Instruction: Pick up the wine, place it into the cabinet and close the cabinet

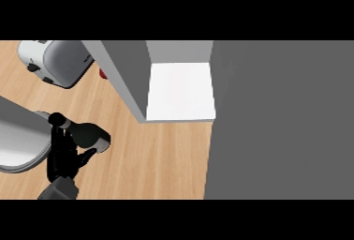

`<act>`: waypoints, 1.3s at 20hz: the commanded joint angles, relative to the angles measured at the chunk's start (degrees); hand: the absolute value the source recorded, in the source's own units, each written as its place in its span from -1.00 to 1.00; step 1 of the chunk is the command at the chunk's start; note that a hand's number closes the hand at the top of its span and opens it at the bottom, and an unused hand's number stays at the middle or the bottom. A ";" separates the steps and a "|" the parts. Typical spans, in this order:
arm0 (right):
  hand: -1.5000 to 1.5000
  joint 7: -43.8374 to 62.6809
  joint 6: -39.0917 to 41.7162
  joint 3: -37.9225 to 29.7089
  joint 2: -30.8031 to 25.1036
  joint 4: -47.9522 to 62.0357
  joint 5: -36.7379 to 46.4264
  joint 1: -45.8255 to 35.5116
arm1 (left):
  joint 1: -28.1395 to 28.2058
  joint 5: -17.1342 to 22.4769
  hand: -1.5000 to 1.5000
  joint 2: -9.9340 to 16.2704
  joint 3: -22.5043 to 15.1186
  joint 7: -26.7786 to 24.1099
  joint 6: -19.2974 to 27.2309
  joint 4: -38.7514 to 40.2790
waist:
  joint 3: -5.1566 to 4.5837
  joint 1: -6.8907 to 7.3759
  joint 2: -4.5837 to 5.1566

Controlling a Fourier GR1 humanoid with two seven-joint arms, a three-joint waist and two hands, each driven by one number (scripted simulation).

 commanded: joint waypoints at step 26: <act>-1.00 3.81 0.62 -0.76 0.27 -6.53 -3.83 1.96 | -0.40 -20.19 1.00 -0.28 -19.57 -11.04 8.45 -5.86 | 0.16 0.67 -0.42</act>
